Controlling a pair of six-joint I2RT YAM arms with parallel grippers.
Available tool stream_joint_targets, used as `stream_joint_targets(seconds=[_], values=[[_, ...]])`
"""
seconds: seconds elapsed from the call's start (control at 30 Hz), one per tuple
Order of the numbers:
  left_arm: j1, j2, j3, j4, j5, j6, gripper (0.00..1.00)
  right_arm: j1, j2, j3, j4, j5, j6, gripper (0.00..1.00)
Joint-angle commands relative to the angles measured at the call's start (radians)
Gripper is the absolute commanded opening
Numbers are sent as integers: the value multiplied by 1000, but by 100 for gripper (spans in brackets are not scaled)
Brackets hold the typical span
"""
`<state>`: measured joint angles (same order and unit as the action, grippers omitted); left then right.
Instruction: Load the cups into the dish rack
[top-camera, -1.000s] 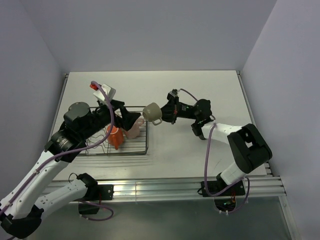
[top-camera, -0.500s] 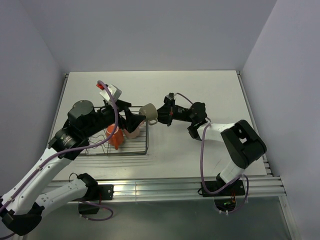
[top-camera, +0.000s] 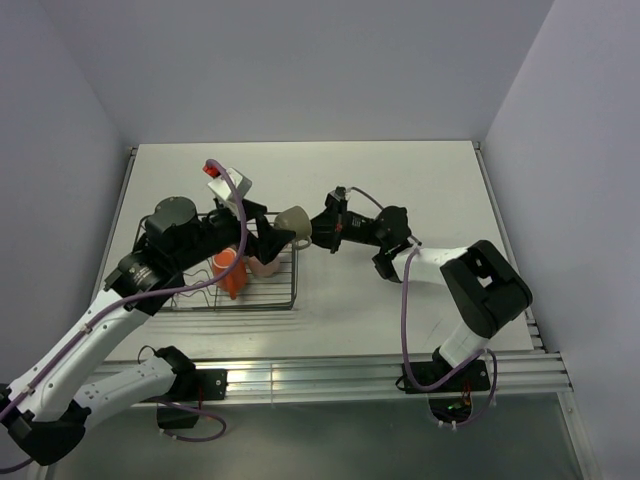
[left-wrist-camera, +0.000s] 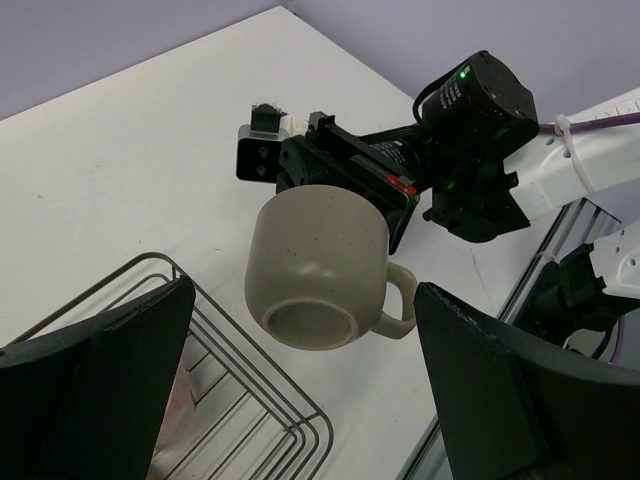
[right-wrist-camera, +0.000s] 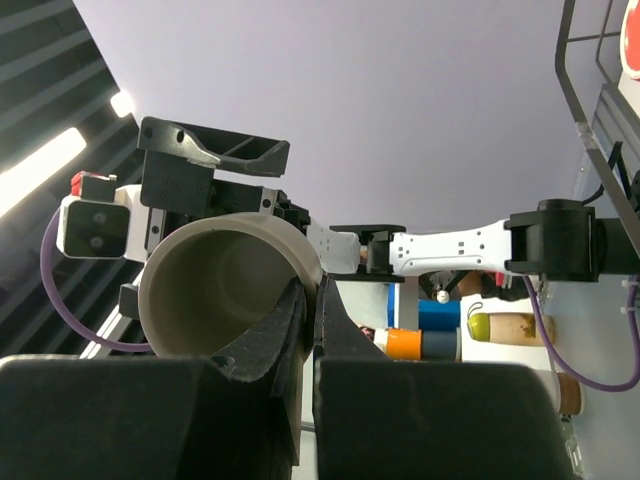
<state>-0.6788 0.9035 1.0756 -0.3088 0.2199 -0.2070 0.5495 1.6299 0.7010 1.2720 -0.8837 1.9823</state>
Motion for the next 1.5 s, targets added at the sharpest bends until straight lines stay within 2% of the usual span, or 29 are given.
stream_joint_targets(seconds=[0.0, 0.33, 1.17, 1.4, 1.47], values=[[-5, 15, 26, 42, -4, 21, 99, 18, -13, 20, 492, 34, 408, 0], [-7, 26, 18, 42, 4, 21, 99, 33, -7, 40, 492, 42, 414, 0], [-7, 49, 12, 16, 47, 27, 91, 40, 5, 60, 492, 49, 423, 0], [-7, 55, 14, 7, 45, 27, 83, 43, 7, 60, 492, 49, 423, 0], [-7, 52, 14, 8, 44, 27, 71, 43, 7, 58, 492, 49, 423, 0]])
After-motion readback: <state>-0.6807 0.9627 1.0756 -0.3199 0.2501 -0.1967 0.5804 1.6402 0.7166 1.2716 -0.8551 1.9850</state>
